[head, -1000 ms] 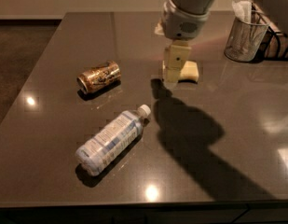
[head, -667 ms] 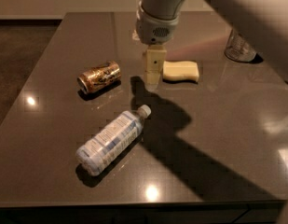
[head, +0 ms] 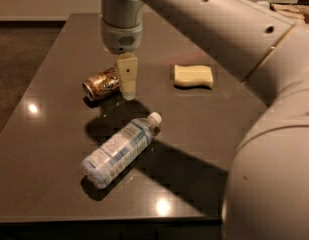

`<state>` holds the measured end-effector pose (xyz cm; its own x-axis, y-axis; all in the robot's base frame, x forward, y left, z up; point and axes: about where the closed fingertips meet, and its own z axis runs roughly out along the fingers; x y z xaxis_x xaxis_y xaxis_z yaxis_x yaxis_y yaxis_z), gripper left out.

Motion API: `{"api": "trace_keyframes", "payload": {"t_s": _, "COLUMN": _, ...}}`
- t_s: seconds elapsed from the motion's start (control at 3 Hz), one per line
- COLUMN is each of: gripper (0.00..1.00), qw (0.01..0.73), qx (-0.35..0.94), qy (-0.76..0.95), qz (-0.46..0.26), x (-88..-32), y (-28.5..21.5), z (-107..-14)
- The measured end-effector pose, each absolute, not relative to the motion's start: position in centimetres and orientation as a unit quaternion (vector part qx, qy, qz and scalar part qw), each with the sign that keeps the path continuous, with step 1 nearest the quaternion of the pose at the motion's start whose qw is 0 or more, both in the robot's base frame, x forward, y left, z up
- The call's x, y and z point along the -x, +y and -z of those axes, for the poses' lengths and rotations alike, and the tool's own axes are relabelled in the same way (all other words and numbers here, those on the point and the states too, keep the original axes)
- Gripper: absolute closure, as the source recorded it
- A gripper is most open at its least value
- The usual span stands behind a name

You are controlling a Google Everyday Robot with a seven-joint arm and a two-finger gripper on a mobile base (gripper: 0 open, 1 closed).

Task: Place orange can upright

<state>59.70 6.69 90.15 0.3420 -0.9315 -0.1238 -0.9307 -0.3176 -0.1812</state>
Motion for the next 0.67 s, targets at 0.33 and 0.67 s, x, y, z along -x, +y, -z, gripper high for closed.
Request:
{"api": "trace_keyframes", "payload": {"t_s": 0.33, "gripper": 0.00, "qw": 0.090, "qx": 0.829, "qy": 0.552, "qz": 0.010, "x": -59.9, "y": 9.1, "z": -88.5}}
{"api": "trace_keyframes", "payload": {"t_s": 0.67, "gripper": 0.00, "qw": 0.077, "qx": 0.842, "qy": 0.534, "qz": 0.014, "x": -59.7, "y": 10.8, "z": -87.3}}
